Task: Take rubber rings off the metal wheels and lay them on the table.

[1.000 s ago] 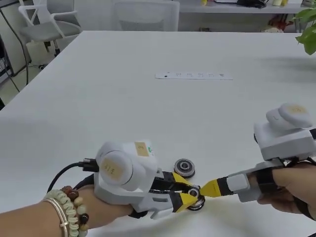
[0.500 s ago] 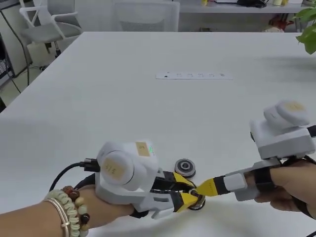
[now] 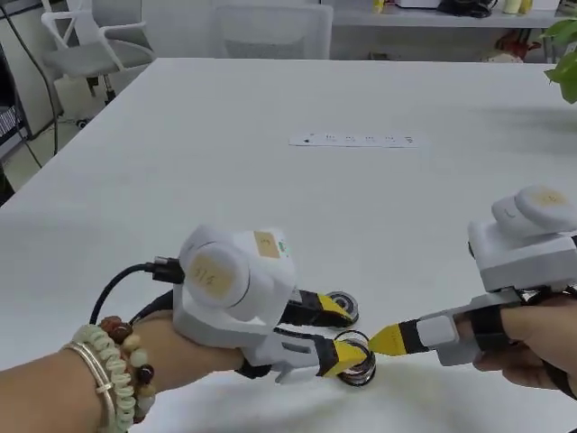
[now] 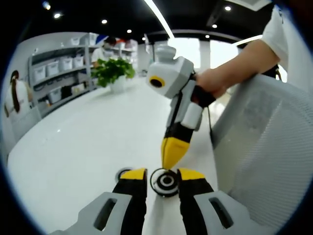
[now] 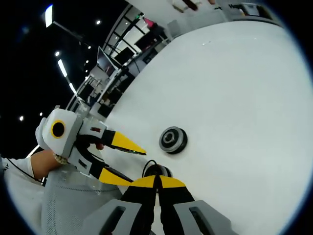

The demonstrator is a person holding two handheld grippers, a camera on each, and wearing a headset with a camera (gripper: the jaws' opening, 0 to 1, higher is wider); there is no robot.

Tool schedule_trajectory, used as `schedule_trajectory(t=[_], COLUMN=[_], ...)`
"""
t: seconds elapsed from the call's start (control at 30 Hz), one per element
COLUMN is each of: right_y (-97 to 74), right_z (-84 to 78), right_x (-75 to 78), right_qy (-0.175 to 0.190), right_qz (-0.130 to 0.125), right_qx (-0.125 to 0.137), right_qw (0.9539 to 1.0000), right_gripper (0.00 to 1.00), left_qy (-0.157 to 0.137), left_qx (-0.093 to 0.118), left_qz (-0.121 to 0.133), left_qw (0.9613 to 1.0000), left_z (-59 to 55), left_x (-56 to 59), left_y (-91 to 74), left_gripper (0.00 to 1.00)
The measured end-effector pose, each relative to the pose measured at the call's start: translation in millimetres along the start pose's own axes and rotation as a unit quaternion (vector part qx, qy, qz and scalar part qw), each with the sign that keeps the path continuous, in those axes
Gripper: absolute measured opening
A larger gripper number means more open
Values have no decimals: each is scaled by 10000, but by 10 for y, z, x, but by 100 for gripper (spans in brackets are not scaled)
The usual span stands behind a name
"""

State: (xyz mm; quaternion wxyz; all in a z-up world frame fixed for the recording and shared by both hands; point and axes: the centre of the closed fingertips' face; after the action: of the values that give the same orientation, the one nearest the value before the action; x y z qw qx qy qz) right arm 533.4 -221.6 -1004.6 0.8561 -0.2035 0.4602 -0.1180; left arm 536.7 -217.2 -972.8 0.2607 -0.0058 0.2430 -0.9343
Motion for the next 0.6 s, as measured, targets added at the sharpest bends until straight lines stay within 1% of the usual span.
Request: schedule_trajectory(t=[0.03,0.1,0.13,0.2,0.27,0.3,0.37,0.43,0.5,0.53,0.6], right_y=[-10,-40,-50,-77,-108,-132,-173,-200,-227,-240,-286], right_z=[8,42,61,103,142,174,236,261,265,270,295], right_x=[-5,-13,-16,-30,-47,-61,-92,-116,-135,-142,-155], right_qy=[-7,-24,-25,-14,-44,-80,-117,-134,-127,-146,-142], right_qz=[3,-7,0,10,11,8,39,83,126,130,159], right_qx=[25,95,137,248,326,392,526,601,642,663,768], right_qw=[10000,10000,9999,9997,9995,9992,9985,9981,9978,9976,9968], right_gripper=[0,0,0,0,0,0,0,0,0,0,0], left_qy=[5,119,117,13,278,398,391,437,448,449,400], left_qx=[21,41,41,-31,-80,-148,-246,-220,-161,-132,-49], left_qz=[2,-51,-91,-258,-260,-272,-290,-263,-176,-116,112], left_qw=[10000,9999,9999,9997,9992,9987,9985,9985,9987,9988,9991], left_z=[26,80,105,119,132,135,156,196,248,267,296], left_x=[-3,3,12,53,29,15,-1,-20,-54,-75,-147], left_y=[-24,-87,-127,-190,-263,-308,-393,-477,-588,-633,-776], left_gripper=[27,29,30,34,38,40,44,48,51,53,58])
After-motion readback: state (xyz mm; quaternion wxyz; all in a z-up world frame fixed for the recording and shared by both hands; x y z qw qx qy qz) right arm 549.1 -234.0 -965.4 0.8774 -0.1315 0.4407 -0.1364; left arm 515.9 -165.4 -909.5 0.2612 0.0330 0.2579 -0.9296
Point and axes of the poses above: the centre of the closed fingertips' face, and the gripper's own axes: y roughly forward along the fingers, x roughly to its right, z roughly out of its top, and after that the axes turned 12 degrees about z, right-handed
